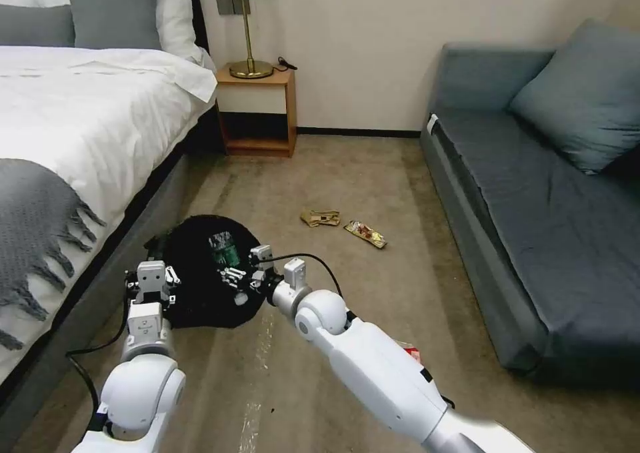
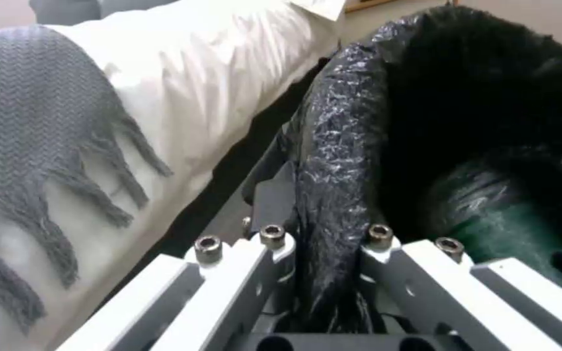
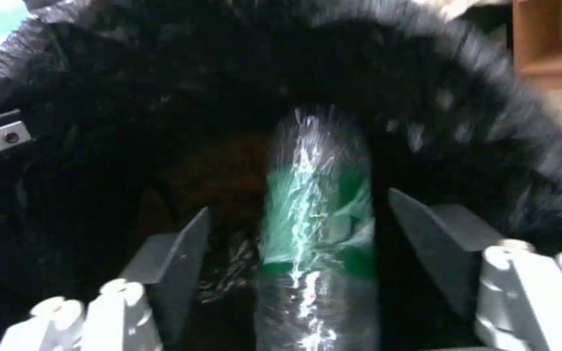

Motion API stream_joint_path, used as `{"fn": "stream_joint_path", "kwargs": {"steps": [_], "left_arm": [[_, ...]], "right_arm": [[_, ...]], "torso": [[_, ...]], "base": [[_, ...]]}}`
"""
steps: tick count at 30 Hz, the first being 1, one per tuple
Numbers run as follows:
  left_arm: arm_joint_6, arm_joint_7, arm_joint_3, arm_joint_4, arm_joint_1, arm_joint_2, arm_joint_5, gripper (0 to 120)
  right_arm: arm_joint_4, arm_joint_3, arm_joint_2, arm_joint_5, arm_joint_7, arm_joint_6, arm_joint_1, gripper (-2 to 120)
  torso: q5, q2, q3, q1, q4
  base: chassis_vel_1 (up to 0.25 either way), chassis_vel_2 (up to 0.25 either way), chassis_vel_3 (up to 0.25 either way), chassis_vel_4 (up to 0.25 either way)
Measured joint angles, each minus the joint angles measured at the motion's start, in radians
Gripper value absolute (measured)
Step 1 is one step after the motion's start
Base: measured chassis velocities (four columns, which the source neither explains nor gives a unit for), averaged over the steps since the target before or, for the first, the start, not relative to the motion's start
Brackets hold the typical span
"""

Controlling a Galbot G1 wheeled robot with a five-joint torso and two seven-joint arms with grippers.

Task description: Pick up the trash bin, then pick up the garbage on the floor and place it into the trash bin.

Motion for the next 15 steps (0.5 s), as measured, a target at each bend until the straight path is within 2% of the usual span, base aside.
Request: {"fn": "stream_joint_path", "kwargs": {"steps": [2,4,7,12,14,15], "left_arm": [[0.0,0.0,0.0,0.0,0.001,0.0,0.001,5],[-0.002,0.001,-0.006,0.001,0.004,0.003,0.006,5],[-0.006,0.002,-0.017,0.009,0.008,0.007,0.01,5],[-0.019,0.003,-0.033,0.026,0.011,0.015,0.016,5],[-0.025,0.003,-0.042,0.035,0.016,0.021,0.017,5],[-0.025,0.003,-0.042,0.035,0.016,0.021,0.017,5]], "right_arm": [[0.002,0.0,-0.003,-0.008,0.0,0.002,0.0,80],[0.024,-0.004,-0.026,-0.023,0.0,0.004,0.0,91],[0.047,-0.007,-0.057,-0.026,0.001,-0.004,0.003,98],[0.091,0.003,-0.124,-0.024,0.005,-0.036,0.013,100],[0.119,0.018,-0.179,-0.034,0.007,-0.09,0.018,100],[0.119,0.018,-0.179,-0.034,0.007,-0.09,0.018,100]], "torso": [[0.0001,0.0,0.0,0.0,0.0001],[0.0001,0.0,0.0,0.0,0.0001],[-0.0001,0.0,0.0,0.0,0.0],[0.0,0.0,0.0,0.0,0.0001],[0.0002,0.0,0.0,0.0,0.0001],[0.0002,0.0,0.0,0.0,0.0001]], "base": [[0.0,0.0,0.0,0.0],[0.0,0.0,0.0,0.0],[0.0,0.0,0.0,0.0],[0.0,0.0,0.0,0.0],[0.0,0.0,0.0,0.0],[0.0,0.0,0.0,0.0]]}}
